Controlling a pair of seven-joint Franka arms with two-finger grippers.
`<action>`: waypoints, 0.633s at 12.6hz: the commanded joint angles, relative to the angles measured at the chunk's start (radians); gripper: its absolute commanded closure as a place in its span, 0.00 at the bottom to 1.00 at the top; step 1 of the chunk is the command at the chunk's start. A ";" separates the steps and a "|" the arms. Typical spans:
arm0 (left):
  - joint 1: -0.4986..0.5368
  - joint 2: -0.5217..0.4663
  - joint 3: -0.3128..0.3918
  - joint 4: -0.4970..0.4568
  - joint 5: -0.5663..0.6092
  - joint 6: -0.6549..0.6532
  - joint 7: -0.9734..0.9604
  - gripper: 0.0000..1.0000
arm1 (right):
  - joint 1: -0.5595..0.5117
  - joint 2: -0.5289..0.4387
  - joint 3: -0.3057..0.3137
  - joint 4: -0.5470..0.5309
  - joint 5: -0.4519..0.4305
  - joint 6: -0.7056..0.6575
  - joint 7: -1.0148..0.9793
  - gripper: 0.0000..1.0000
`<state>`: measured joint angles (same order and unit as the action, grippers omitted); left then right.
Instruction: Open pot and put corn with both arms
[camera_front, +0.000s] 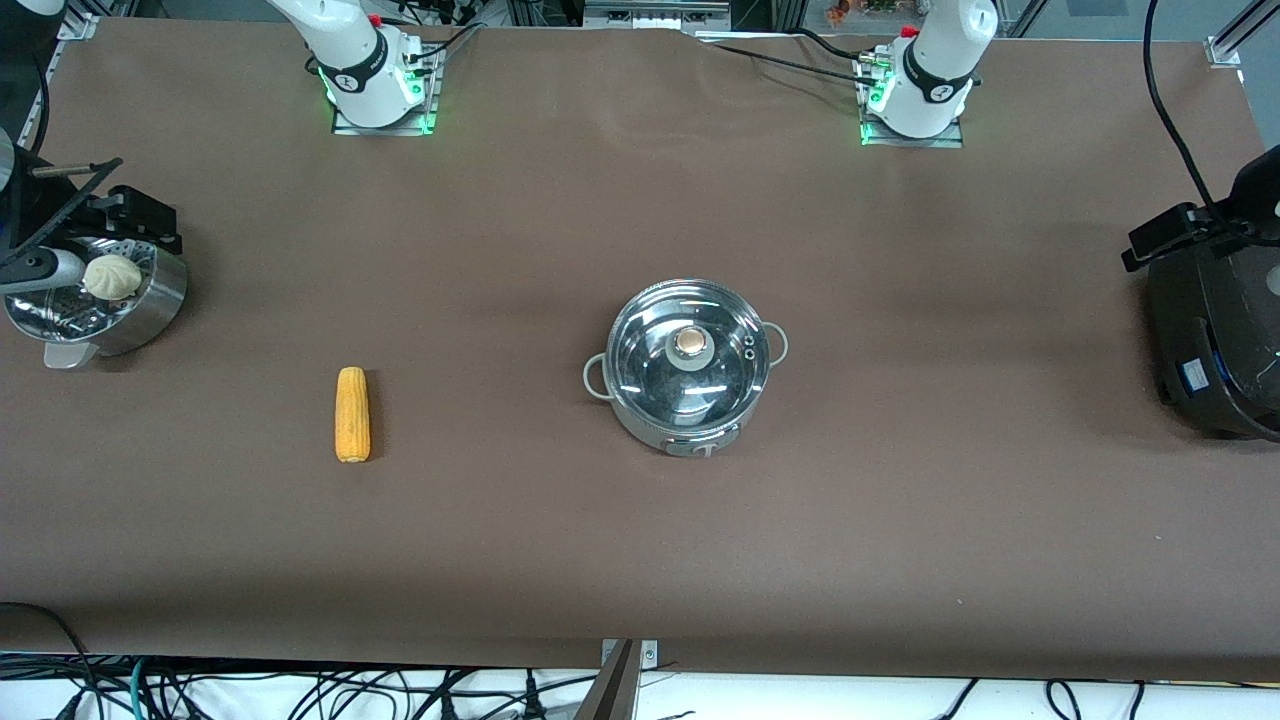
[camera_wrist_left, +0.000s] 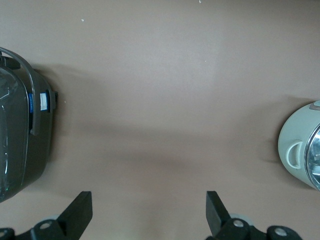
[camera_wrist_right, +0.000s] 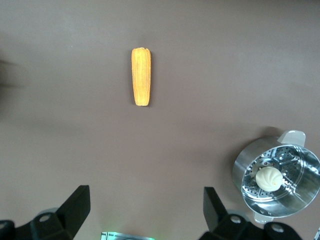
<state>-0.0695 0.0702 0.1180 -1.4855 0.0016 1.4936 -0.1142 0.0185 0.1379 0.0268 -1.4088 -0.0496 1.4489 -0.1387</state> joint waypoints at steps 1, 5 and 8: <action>0.004 0.003 0.000 0.022 -0.015 -0.016 0.005 0.00 | 0.009 -0.021 0.002 -0.002 -0.010 0.008 0.005 0.00; 0.005 0.003 0.000 0.021 -0.015 -0.016 0.007 0.00 | 0.004 -0.020 -0.005 -0.002 -0.018 0.011 0.008 0.00; 0.005 0.003 0.000 0.021 -0.015 -0.016 0.005 0.00 | 0.006 -0.020 -0.005 -0.002 -0.038 0.011 0.008 0.00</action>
<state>-0.0695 0.0702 0.1180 -1.4855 0.0016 1.4936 -0.1142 0.0242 0.1313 0.0208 -1.4059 -0.0668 1.4541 -0.1384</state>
